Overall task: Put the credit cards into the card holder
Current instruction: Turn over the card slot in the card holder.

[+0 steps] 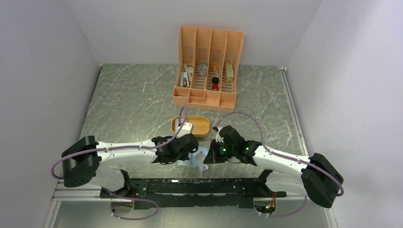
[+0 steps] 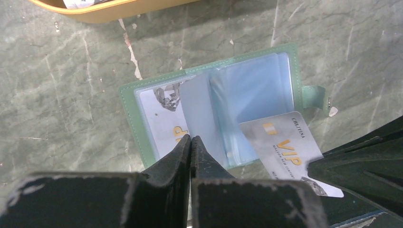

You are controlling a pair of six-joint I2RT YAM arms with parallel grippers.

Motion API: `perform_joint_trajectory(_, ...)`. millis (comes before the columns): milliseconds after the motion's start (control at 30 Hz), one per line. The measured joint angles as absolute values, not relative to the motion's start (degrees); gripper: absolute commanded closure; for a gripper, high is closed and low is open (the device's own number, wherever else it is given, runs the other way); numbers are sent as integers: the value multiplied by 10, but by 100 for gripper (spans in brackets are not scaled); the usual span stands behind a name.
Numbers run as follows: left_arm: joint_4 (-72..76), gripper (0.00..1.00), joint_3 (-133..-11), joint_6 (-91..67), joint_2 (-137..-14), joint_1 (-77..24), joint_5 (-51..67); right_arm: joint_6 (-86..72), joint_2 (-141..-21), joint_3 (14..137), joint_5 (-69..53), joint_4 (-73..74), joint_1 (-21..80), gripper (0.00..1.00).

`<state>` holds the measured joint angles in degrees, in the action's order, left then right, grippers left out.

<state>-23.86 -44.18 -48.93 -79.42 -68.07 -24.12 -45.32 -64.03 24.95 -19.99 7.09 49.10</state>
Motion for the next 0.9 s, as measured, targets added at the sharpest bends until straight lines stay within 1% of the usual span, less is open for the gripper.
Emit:
perform_joint_trajectory(333, -260, 80, -420, -505, -793, -681, -263, -480, -641, 241, -199, 41, 491, 100)
perform_joint_trajectory(433, -267, 79, -417, -508, -793, -681, -268, -489, -641, 241, -199, 29, 492, 100)
perform_joint_trajectory(600, -271, 78, -413, -511, -793, -681, -273, -491, -651, 241, -201, 15, 493, 100)
perform_joint_trajectory(900, -273, 79, -397, -515, -800, -681, -277, -512, -692, 241, -205, -28, 494, 100)
